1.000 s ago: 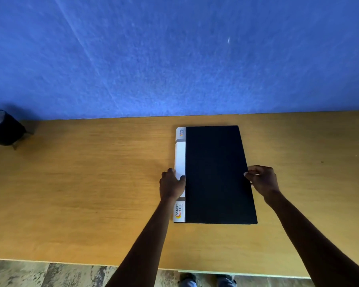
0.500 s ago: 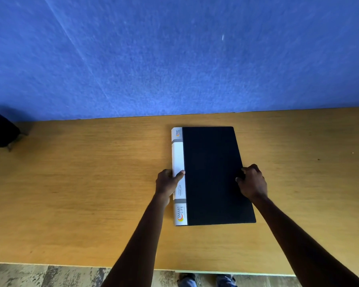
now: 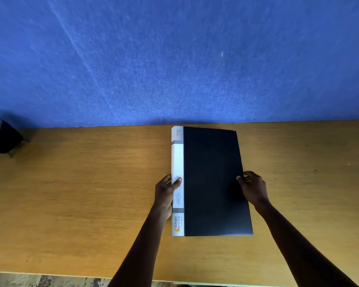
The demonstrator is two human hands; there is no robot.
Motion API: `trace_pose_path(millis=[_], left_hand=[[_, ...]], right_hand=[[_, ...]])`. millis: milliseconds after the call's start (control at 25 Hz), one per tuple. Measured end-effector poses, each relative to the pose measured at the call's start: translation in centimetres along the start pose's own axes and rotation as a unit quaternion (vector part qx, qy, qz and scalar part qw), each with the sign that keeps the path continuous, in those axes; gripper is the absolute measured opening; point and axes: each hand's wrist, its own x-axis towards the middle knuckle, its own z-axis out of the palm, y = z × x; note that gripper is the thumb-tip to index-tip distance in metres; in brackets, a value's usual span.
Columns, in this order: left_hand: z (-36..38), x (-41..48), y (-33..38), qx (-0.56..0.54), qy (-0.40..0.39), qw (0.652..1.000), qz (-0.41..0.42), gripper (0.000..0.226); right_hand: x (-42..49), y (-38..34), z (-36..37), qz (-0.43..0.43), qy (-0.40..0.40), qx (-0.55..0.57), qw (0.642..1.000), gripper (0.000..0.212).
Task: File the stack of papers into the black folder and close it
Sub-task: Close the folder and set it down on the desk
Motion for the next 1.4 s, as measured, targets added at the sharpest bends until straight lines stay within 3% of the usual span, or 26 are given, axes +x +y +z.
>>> trace_pose_path(millis=[200,440,680,1080,1400], left_hand=[[-0.4,0.0,1.8,-0.025,-0.038,0.998,0.035,0.029],[-0.2,0.3,4.9,-0.031,-0.058,0.994,0.086,0.034],[0.6,0.6,7.2,-0.005,-0.066,0.987,0.146,0.04],[-0.8,0.7,7.0,-0.01,-0.056,0.99,0.132,0.053],[-7.6,1.1,6.6,0.135,0.1,0.956,0.239,0.036]], right_hand=[[0.3,-2.1,-1.0,0.032,-0.035,0.206,0.977,0.009],[-0.2,-5.8,-4.0,-0.01,-0.044,0.311,0.949,0.016],[-0.8,-8.0,-5.3,-0.073,0.005,0.312,0.947,0.019],[-1.4,-8.7,-3.8,-0.07,0.007,0.28,0.958,0.023],[-4.6,-12.2,4.5,-0.063,0.014,0.233,0.97,0.039]])
